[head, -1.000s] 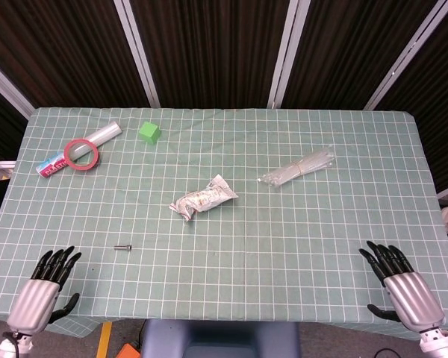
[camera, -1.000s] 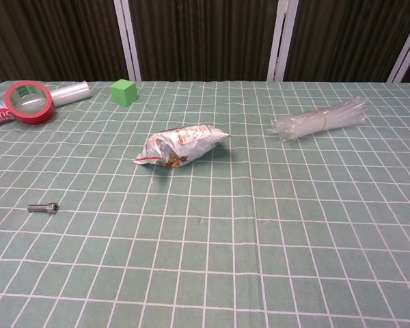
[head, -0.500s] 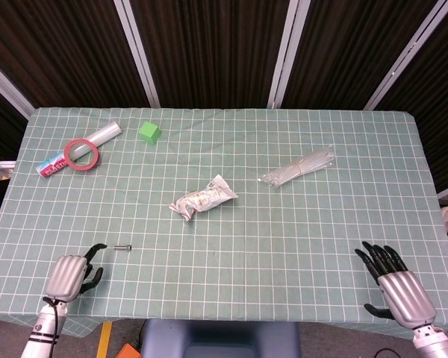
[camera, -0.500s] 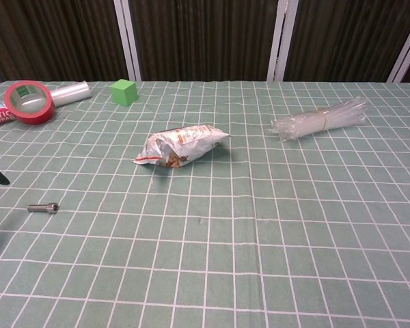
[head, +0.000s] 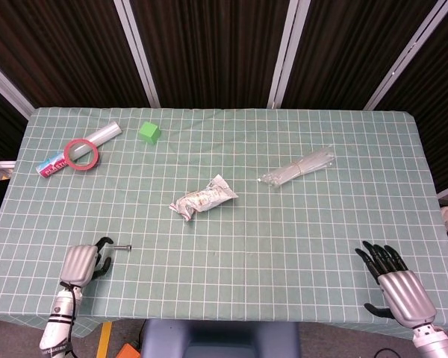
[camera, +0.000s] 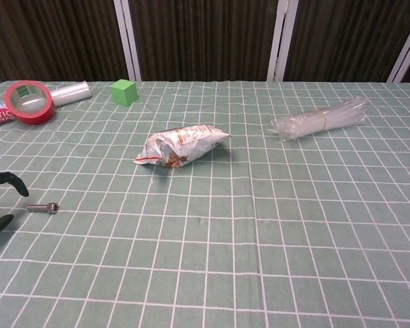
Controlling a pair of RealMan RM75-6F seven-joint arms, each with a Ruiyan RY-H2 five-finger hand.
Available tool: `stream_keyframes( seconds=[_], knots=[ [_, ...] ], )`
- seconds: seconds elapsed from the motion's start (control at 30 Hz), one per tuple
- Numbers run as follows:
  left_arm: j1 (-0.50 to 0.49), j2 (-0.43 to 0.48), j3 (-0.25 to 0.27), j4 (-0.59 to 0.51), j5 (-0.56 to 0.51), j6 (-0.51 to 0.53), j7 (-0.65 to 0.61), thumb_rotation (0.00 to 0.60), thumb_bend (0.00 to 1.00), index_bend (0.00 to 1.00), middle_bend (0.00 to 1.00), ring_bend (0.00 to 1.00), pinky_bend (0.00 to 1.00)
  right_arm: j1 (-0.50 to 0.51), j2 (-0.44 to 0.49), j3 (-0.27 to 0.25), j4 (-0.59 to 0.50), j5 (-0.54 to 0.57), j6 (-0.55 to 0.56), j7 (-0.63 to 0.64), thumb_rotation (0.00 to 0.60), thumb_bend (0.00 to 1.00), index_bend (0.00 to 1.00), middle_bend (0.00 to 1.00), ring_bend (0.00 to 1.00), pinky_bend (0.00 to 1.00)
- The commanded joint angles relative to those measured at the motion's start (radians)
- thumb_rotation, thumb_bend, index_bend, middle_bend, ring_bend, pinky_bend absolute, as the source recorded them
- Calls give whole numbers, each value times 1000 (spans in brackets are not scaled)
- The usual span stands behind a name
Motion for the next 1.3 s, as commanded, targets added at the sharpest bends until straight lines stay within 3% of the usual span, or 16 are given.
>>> stream_keyframes(
  seconds=[0.03,0.6,1.3],
  knots=[
    [-7,-17,-5,22,-9,-1,-2,600,418,371,1000,1000,1000,0,0,0,0,1,1,1,600,111,0,0,0,0],
    [-42,-87,-18,137,-30,-18,-45,600,386,485,1000,1000,1000,3,3,2,-1,9,-4,2,600,111,0,0,0,0],
    [-70,-118,-18,164,-43,-32,-51,600,390,498,1000,1000,1000,4,7,4,-6,23,-11,-2,600,111,0,0,0,0]
  ],
)
